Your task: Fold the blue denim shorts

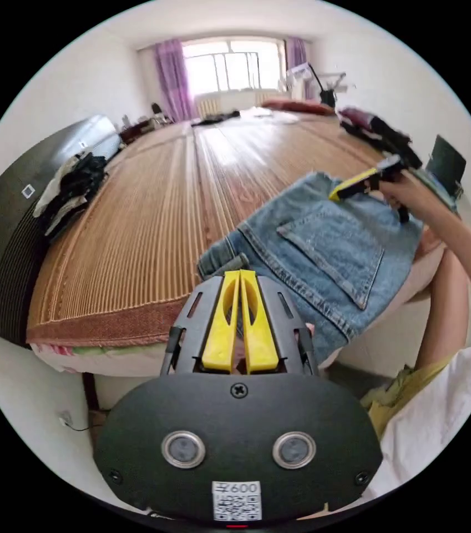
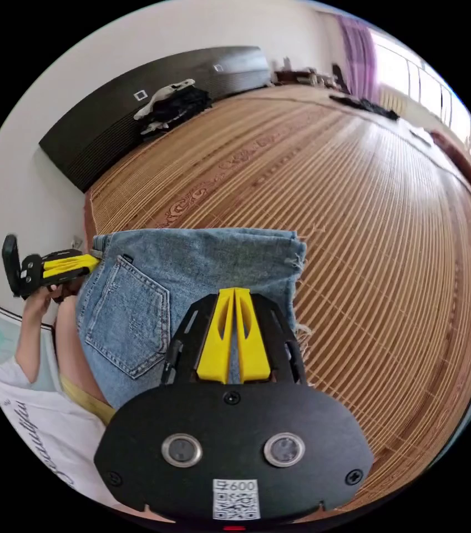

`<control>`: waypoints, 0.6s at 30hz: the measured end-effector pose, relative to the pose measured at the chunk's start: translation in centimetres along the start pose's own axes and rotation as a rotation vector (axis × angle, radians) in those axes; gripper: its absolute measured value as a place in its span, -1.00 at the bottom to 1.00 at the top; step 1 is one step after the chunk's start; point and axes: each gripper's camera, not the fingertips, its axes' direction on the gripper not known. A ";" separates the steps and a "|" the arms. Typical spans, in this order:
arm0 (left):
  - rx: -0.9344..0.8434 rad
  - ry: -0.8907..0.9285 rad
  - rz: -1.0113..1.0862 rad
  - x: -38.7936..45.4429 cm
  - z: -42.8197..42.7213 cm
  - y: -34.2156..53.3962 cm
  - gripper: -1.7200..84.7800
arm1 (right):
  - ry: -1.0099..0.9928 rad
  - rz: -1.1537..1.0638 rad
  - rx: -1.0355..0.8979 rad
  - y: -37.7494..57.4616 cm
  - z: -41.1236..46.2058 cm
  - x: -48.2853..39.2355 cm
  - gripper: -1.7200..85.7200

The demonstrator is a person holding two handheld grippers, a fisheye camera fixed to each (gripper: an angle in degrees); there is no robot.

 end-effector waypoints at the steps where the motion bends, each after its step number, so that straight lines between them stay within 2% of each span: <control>1: -0.005 -0.021 0.012 0.4 0.8 -0.1 -0.95 | 0.031 -0.002 0.000 0.1 -0.5 -1.1 -0.98; 3: -0.061 -0.115 0.142 2.7 4.0 -0.8 -0.95 | 0.093 -0.026 0.002 1.0 -1.6 -2.8 -0.98; 7: -0.049 -0.158 0.258 5.5 9.5 -1.6 -0.95 | 0.156 0.033 0.038 5.6 -6.5 -3.9 -0.98; 13: 0.050 -0.109 0.377 9.9 18.6 -3.2 -0.95 | 0.002 0.223 0.084 12.9 -16.0 -0.7 -0.98; 16: 0.103 -0.228 0.425 12.4 23.9 -2.5 -0.95 | -0.087 0.308 0.124 11.9 -18.0 0.7 -0.98; 18: 0.106 -0.407 0.507 14.2 28.1 -0.8 -0.95 | -0.053 0.306 0.109 9.0 -18.9 -0.2 -0.98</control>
